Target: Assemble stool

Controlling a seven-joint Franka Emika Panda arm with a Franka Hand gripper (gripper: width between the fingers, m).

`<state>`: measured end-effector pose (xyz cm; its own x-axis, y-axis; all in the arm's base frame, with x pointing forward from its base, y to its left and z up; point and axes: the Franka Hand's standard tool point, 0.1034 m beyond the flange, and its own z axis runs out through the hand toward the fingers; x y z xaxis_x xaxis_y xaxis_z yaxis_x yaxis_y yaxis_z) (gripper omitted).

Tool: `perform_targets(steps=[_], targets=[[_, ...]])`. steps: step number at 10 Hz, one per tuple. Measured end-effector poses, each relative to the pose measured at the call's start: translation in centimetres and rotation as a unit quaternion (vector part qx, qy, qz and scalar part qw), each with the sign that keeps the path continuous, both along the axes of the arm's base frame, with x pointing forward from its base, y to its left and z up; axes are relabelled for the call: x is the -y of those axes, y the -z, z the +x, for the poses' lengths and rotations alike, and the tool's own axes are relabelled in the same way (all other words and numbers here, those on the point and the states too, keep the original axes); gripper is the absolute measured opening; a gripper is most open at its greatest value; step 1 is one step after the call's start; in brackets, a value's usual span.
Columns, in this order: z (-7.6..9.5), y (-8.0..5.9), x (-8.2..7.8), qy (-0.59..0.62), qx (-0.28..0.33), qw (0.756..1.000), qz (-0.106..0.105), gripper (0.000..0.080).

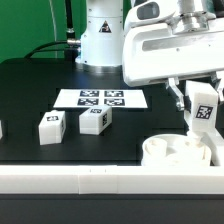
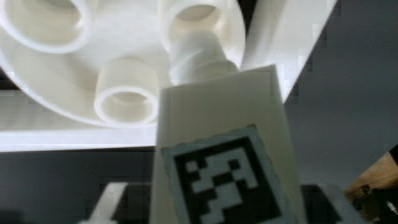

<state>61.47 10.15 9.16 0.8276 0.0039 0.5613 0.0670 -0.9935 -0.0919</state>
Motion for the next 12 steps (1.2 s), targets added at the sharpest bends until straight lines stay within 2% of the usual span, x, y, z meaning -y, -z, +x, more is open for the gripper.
perform_targets(steps=[9,12], targets=[[-0.7,1.6,-0.4,-0.008,-0.011,1.000,-0.003,0.0323],[-0.9,1.7,-0.3,-0.015,-0.002,1.000,-0.008,0.0323]])
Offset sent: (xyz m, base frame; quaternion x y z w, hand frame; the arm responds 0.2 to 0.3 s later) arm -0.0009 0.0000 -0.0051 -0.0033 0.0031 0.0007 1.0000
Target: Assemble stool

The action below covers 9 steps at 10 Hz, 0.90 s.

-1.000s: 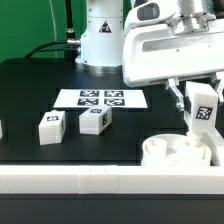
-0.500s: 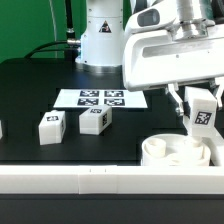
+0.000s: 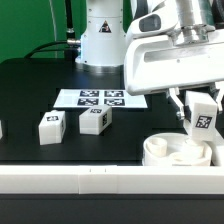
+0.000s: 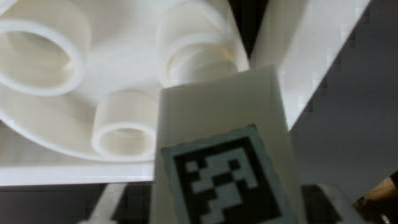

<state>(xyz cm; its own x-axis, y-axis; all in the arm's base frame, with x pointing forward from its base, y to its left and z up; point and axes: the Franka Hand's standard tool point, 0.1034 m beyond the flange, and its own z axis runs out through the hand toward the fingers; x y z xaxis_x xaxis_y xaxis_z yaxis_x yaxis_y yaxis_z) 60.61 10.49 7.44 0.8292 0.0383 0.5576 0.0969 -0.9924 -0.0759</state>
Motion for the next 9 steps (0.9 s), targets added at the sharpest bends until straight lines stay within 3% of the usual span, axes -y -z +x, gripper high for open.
perform_targets(steps=[5,6,7,8,9], targets=[[-0.19,0.24,0.04,-0.011,-0.007,1.000,-0.008,0.0323],[-0.22,0.29,0.04,-0.012,-0.008,1.000,-0.008,0.0425],[-0.24,0.32,0.04,-0.013,-0.008,1.000,-0.009,0.0584],[-0.26,0.34,0.08,-0.017,-0.009,1.000,-0.011,0.0584],[-0.27,0.27,0.17,-0.020,-0.012,1.000,-0.015,0.0636]])
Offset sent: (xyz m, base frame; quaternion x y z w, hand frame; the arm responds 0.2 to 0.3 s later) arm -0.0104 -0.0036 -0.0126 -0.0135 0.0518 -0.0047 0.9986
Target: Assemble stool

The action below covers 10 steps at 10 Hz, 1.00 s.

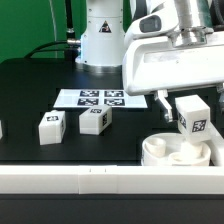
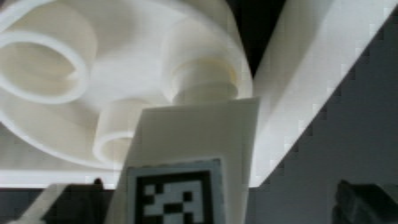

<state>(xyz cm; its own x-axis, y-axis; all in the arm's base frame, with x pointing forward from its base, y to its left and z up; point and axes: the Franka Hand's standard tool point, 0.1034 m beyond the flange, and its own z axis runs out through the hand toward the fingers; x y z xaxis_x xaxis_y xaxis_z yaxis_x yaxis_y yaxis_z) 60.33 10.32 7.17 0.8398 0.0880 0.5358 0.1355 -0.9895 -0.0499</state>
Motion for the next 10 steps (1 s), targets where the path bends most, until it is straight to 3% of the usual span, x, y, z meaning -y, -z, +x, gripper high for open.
perform_targets(steps=[5,10], targets=[[0.0,0.1,0.0,-0.009,0.000,1.000,-0.006,0.0649],[0.2,-0.7,1.4,-0.025,0.008,0.999,-0.024,0.0649]])
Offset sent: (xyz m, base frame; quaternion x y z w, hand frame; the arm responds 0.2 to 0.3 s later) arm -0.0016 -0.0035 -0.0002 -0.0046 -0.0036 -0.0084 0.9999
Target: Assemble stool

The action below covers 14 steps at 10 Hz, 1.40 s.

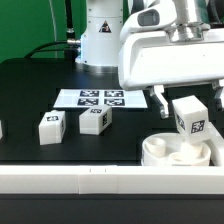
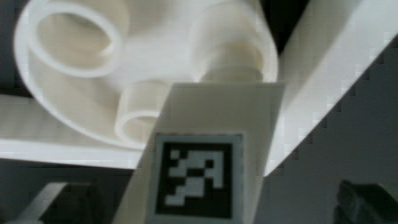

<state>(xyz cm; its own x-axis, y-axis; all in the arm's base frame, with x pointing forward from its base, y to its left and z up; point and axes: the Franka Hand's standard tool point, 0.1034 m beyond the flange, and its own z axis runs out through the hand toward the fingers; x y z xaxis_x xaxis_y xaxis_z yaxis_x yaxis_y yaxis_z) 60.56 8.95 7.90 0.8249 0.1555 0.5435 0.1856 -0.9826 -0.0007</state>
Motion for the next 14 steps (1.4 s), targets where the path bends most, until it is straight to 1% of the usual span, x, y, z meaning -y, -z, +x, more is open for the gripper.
perform_targets(steps=[4,7,9,11,14], targets=[[0.0,0.0,0.7,0.000,0.000,1.000,-0.003,0.0649],[0.1,0.0,0.8,0.000,0.001,1.000,-0.004,0.0649],[0.2,-0.1,1.3,-0.001,0.002,1.000,-0.008,0.0649],[0.5,-1.0,1.8,0.001,0.003,1.000,-0.009,0.0649],[1.0,-3.0,2.4,-0.001,0.002,1.000,-0.012,0.0649]])
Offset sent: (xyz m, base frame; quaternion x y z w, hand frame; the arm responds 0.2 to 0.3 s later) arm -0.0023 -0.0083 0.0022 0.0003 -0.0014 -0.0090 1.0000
